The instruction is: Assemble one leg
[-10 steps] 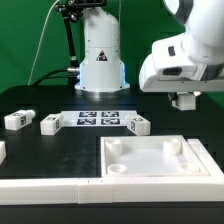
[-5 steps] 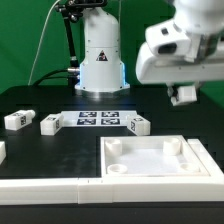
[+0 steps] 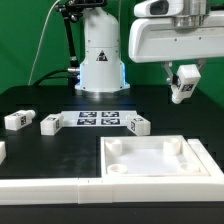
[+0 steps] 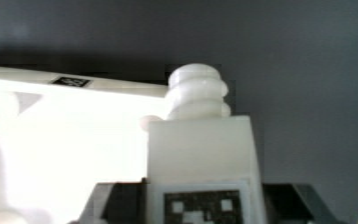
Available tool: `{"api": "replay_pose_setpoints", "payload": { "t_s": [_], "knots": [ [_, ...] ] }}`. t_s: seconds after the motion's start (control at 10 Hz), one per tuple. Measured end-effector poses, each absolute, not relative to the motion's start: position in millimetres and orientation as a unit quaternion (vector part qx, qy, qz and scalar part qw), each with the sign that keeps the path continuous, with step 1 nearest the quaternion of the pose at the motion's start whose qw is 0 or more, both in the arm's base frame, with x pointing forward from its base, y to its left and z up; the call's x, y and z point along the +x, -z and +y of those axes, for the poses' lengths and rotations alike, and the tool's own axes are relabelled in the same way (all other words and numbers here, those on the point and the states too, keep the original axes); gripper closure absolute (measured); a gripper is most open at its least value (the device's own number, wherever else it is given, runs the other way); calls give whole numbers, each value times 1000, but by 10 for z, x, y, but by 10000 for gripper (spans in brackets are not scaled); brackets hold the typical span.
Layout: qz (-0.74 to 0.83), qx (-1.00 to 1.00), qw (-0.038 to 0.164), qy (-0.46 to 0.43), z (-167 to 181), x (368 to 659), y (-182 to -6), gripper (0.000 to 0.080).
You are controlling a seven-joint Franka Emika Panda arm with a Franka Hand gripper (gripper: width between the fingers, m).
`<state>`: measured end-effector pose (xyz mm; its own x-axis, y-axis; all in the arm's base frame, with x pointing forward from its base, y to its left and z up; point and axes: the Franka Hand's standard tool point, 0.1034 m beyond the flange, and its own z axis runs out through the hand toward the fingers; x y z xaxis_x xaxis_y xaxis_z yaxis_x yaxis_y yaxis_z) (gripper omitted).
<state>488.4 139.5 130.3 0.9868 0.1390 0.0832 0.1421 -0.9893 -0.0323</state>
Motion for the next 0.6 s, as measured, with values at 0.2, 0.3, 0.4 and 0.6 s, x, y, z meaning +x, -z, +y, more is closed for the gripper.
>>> {"api": "replay_pose_setpoints", "payload": {
  "t_s": [0.2,0.3,0.4,0.6],
  "knots": [
    [-73,-988,37,132,1443,4953,-1294,512],
    [-79,-979,48,183,1459,4943,-1210,512],
    [-107,-977,40,183,1377,4983,-1114,512],
    [-128,-972,33,195,1293,5273,-1078,512]
  ]
}}
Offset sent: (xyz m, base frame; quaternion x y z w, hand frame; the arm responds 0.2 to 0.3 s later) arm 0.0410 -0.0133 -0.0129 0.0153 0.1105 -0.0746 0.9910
